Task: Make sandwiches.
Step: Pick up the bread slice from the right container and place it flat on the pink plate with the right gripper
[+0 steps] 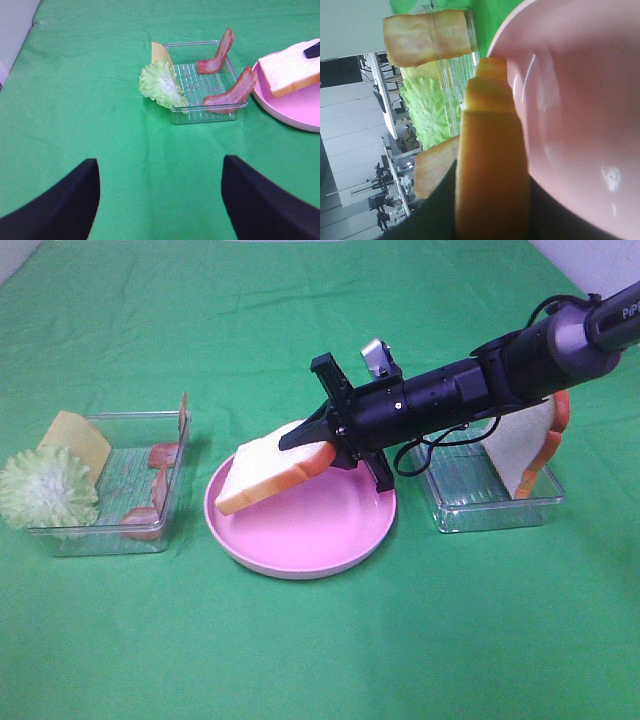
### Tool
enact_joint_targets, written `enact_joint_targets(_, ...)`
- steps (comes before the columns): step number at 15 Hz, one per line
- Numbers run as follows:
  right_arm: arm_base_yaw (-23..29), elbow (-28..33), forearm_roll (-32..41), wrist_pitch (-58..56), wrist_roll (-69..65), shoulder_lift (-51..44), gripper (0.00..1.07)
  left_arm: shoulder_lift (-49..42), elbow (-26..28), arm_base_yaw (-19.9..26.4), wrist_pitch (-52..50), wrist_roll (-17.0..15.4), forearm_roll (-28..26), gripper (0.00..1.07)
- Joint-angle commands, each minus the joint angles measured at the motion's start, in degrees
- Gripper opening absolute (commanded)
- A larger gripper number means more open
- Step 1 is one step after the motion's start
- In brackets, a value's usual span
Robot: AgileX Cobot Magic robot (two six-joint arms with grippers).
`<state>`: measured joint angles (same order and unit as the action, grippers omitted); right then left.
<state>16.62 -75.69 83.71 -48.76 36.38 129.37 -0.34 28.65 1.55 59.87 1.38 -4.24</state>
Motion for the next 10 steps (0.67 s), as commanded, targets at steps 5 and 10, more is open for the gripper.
enact_joint_targets(5,0.23,0.00,-2.23,-0.52,1.32,0.06,0.35,-0.86,-0.11,0.11,-0.74,-0.06,-0.23,0.67)
enact_joint_targets(10,1.09,0.00,-6.99,0.17,6.30,-1.78,0.75,-0.86,-0.11,0.11,-0.74,-0.06,-0.23,0.67)
